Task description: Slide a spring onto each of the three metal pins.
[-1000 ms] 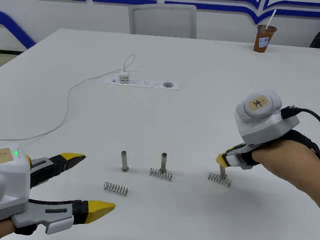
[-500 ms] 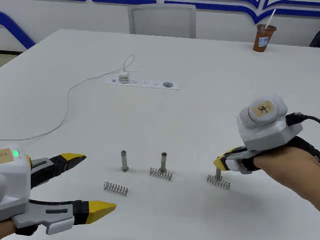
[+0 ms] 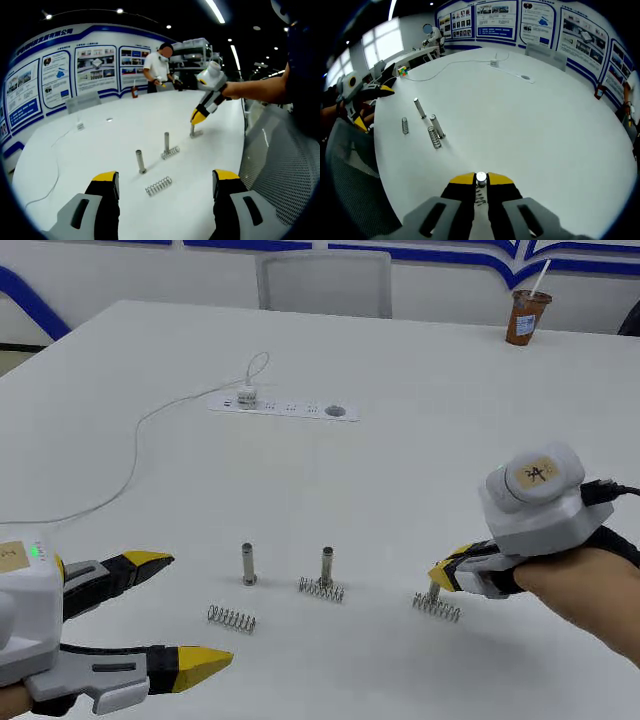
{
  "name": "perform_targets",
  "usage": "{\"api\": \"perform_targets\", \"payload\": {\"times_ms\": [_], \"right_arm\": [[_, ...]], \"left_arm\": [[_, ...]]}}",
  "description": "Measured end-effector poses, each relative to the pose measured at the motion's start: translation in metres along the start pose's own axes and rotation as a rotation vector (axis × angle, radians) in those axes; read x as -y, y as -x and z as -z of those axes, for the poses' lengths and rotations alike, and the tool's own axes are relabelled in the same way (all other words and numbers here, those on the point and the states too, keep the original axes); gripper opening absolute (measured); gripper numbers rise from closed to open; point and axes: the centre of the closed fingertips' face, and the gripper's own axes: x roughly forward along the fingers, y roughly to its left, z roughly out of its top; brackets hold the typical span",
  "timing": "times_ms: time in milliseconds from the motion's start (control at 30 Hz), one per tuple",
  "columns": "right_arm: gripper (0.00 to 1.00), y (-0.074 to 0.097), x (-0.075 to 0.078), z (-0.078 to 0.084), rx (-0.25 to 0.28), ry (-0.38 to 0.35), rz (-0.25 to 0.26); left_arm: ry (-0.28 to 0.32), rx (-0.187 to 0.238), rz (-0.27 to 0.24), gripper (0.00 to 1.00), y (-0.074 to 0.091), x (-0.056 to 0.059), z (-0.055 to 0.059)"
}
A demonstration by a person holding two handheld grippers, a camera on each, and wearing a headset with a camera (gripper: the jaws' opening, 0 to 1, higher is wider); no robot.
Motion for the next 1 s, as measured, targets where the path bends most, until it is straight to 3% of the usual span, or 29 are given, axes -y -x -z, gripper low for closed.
{"api": "perform_targets", "payload": {"times_ms": [700,1000], "right_arm": [[0.15,0.011,0.001,0.004,0.015,0.036,0.000],[0.16,0.009,-0.004,0.026,-0.046,0.110,-0.074]], "left_arm": [[0.002,-0.002,0.006,0.78,-0.001,0.004,0.001],[0.008,-0.004,0.009,0.77,-0.003,0.004,0.003]]}}
